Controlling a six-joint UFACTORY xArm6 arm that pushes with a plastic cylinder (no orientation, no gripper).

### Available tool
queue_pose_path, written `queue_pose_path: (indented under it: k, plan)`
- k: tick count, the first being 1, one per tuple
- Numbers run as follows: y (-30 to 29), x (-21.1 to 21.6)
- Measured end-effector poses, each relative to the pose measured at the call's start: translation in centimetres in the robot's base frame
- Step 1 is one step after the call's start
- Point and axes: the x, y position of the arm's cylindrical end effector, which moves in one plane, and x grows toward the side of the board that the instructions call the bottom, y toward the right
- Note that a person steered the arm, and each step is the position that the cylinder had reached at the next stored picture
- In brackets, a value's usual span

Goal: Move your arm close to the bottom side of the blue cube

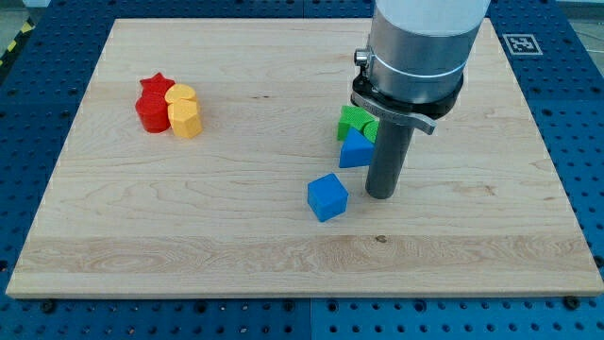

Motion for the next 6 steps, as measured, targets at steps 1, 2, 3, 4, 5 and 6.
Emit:
queue_pose_path:
  k: [1, 2, 3, 4, 5, 6]
  plan:
    - [0.9, 2.3]
    - [1.3, 4.5]
    - [1.2, 6.0]
    - [0.1, 6.1]
    - [-0.8, 5.3]
    - [-0.9, 5.1]
